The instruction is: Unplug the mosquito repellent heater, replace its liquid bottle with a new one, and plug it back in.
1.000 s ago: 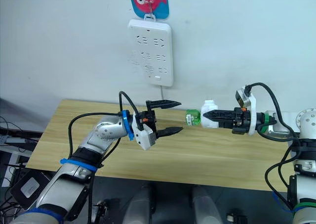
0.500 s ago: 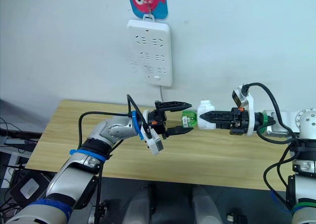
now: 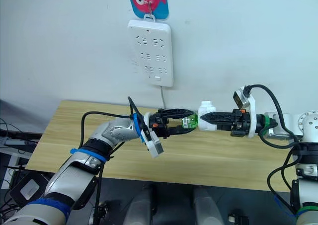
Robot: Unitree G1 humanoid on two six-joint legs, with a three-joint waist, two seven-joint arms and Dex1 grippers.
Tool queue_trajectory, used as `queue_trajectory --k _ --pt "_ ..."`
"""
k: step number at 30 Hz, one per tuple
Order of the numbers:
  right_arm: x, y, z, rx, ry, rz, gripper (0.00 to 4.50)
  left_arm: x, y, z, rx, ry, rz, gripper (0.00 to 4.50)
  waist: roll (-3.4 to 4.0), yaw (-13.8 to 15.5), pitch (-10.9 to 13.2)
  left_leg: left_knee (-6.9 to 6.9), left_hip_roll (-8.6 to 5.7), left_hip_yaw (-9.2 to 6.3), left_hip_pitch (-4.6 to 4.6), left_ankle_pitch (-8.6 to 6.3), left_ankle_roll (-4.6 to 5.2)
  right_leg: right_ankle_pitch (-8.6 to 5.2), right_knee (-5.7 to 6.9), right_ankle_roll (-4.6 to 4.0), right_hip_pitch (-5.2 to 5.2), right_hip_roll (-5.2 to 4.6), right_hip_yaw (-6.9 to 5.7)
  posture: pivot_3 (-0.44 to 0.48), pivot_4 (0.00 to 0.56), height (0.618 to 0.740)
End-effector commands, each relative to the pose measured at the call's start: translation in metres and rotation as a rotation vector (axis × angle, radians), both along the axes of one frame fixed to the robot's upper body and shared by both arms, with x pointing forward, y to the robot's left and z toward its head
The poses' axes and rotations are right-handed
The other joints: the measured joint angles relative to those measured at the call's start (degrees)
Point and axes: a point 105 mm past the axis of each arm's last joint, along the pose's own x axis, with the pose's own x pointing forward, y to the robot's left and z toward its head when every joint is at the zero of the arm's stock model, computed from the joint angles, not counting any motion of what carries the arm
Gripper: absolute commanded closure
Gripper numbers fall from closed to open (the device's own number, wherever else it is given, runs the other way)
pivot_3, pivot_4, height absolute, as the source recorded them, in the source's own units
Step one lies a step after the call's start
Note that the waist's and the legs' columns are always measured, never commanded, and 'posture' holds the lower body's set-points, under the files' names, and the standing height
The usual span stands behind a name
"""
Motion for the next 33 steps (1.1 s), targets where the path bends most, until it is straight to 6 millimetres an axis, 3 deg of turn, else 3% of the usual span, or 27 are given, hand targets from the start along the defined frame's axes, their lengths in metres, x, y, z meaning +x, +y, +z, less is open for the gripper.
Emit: queue_trajectory --k 1,4,7,10,12,15,19,29,33 --pt "-0.013 0.002 0.006 -0.015 -0.043 0.064 1.51 -0.013 -0.01 0.021 -0.084 0.246 -0.085 2.25 0.0 -0.06 0.0 -0.01 0.0 -0.01 0.0 0.0 0.0 0.0 0.0 0.0 0.0 0.0 0.0 -0.063 0.286 0.74" --pt "-0.018 -0.002 0.005 -0.049 -0.047 0.081 1.51 -0.025 -0.011 0.054 -0.142 0.784 -0.237 2.25 0.01 -0.31 0.01 -0.03 0.04 -0.05 0.0 0.0 0.0 -0.01 0.08 -0.01 -0.01 0.0 -0.06 -0.063 0.286 0.74" --pt "-0.021 -0.005 0.004 -0.083 -0.056 0.095 1.51 -0.026 -0.006 0.067 -0.099 1.262 -0.318 2.25 0.03 -0.5 0.02 0.04 0.07 -0.3 0.04 0.01 0.0 -0.05 0.29 -0.07 0.01 0.04 -0.23 -0.063 0.286 0.74" --pt "-0.023 -0.005 0.003 -0.098 -0.062 0.113 1.51 -0.026 0.008 0.063 0.001 1.729 -0.393 2.25 0.01 -0.86 0.02 0.09 0.01 -0.46 0.22 0.01 0.01 -0.23 0.48 0.19 0.11 0.08 -0.3 -0.063 0.286 0.74" --pt "-0.023 -0.005 0.003 -0.108 -0.07 0.121 1.51 -0.022 0.018 0.049 0.053 2.014 -0.402 2.25 0.01 -1.29 0.03 0.11 -0.03 -0.48 0.27 0.01 0.01 -0.25 0.55 0.21 0.12 0.1 -0.3 -0.063 0.286 0.74" --pt "-0.021 -0.004 0.003 -0.11 -0.077 0.12 1.51 -0.002 0.036 0.03 -0.04 2.349 -0.458 2.25 0.0 -1.55 0.03 0.15 -0.09 -0.47 0.38 0.02 0.03 -0.27 0.73 0.19 0.11 0.1 -0.25 -0.064 0.295 0.74" --pt "-0.017 -0.007 0.003 -0.115 -0.081 0.105 1.51 -0.01 0.039 0.014 0.025 2.437 -0.438 2.25 -0.02 -1.63 0.04 0.14 -0.08 -0.45 0.38 0.03 0.03 -0.3 0.77 0.13 0.04 0.12 -0.24 -0.071 0.298 0.74" --pt "-0.02 -0.006 0.002 -0.104 -0.078 0.114 1.51 -0.019 0.036 0.01 0.037 2.433 -0.447 2.25 -0.01 -1.32 0.05 0.06 -0.05 -0.38 0.4 0.03 0.02 -0.38 0.74 0.0 0.05 0.13 -0.19 -0.073 0.306 0.74" --pt "-0.022 -0.002 0.004 -0.075 -0.078 0.133 1.51 -0.016 0.032 0.011 -0.003 2.425 -0.459 0.92 -0.01 -1.33 0.05 0.07 -0.05 -0.36 0.41 0.03 0.02 -0.38 0.75 0.0 0.06 0.13 -0.17 -0.068 0.307 0.74"
